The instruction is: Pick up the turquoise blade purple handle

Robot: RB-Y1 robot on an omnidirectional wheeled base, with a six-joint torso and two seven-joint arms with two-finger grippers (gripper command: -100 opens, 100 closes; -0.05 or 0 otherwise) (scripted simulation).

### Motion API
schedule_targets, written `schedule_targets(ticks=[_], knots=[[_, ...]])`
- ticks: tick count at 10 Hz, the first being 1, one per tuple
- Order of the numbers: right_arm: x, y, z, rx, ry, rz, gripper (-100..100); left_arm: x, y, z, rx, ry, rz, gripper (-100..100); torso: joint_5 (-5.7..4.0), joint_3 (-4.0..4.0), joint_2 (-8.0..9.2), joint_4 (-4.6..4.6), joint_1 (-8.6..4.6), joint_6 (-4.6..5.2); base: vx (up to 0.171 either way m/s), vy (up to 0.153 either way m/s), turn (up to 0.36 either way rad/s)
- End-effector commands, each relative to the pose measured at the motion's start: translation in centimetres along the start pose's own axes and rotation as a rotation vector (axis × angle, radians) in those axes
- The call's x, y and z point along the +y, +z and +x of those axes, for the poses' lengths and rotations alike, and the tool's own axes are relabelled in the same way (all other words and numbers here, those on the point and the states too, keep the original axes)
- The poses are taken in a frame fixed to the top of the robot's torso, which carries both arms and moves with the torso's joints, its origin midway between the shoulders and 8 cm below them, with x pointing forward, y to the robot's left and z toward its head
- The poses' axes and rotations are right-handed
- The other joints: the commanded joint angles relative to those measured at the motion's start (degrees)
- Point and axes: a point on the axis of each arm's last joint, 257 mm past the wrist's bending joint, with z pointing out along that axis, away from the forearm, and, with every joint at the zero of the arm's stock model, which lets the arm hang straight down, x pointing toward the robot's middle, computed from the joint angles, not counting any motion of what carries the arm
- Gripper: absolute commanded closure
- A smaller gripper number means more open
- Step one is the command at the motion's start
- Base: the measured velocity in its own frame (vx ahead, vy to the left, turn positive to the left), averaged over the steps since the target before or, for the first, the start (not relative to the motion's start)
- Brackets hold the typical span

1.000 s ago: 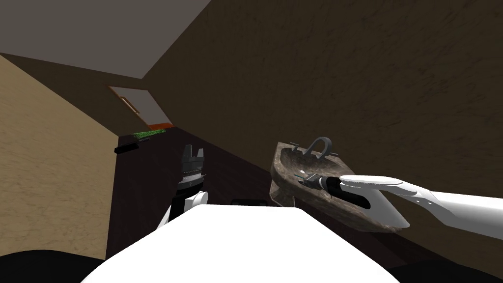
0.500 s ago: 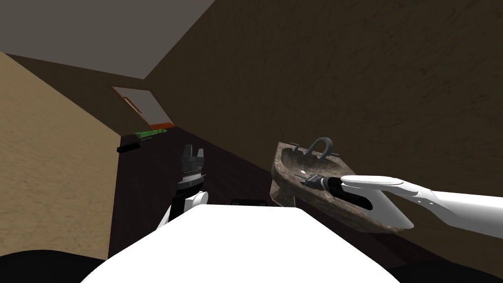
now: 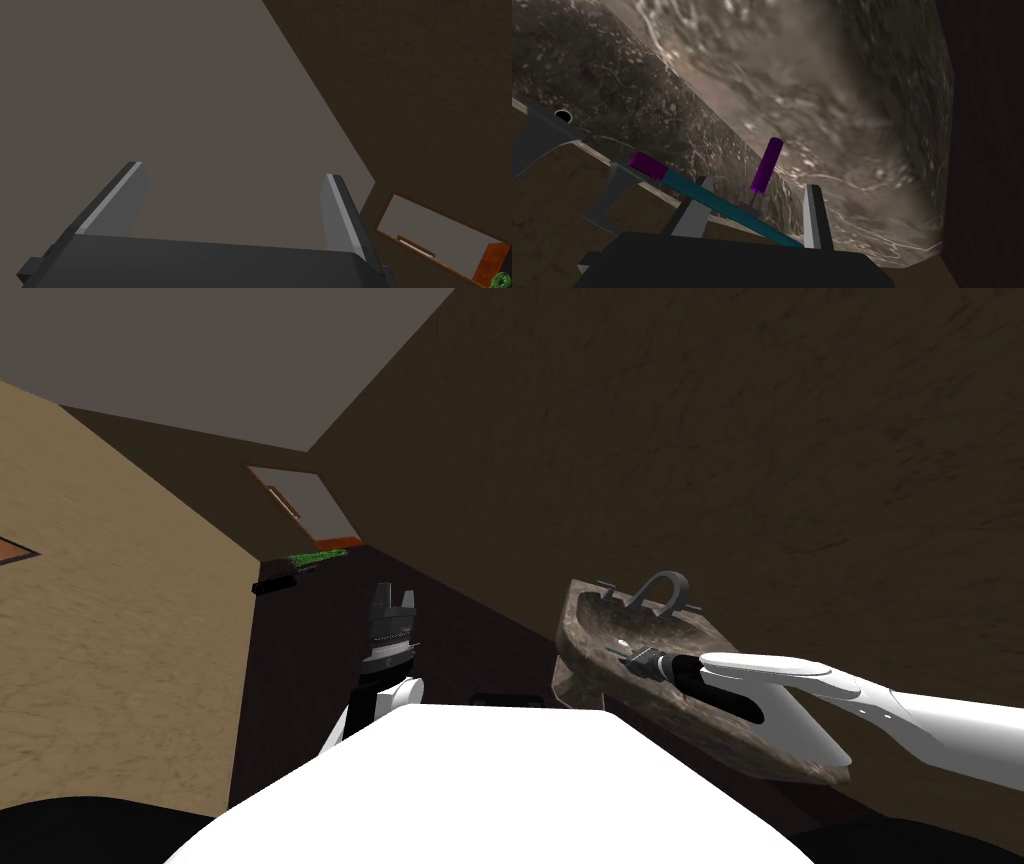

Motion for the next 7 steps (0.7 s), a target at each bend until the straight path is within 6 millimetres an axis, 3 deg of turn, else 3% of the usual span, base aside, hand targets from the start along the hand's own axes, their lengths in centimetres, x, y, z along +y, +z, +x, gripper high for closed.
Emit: schedule_targets(ticks=[1,4,5,6,7], knots=[[0.0,0.0,0.0,0.0,0.0,0.0,100,0.0,0.0,0.0,0.0,0.0,0.0,0,0.0,0.0,0.0,0.0,0.0,0.0,-0.003,0.001,0.02],[0.0,0.0,0.0,0.0,-0.014,0.0,100,0.0,0.0,0.0,0.0,0.0,0.0,0,-0.12,0.07,0.06,0.08,-0.11,0.18,0.0,-0.001,0.004],[0.0,0.0,0.0,0.0,-0.015,0.0,0,0.0,0.0,0.0,0.0,0.0,0.0,0,-0.12,0.08,0.08,0.09,-0.12,0.19,0.0,0.0,0.0],[0.3,-0.4,-1.2,-0.005,-0.012,-0.008,100,0.0,0.0,0.0,0.0,0.0,0.0,0,-0.12,0.09,0.08,0.09,-0.13,0.19,-0.016,-0.012,-0.159],[0.5,-0.6,-1.8,-0.008,-0.019,-0.012,100,0.0,0.0,0.0,0.0,0.0,0.0,0,-0.11,0.13,0.16,0.11,-0.15,0.27,-0.035,-0.022,-0.141]])
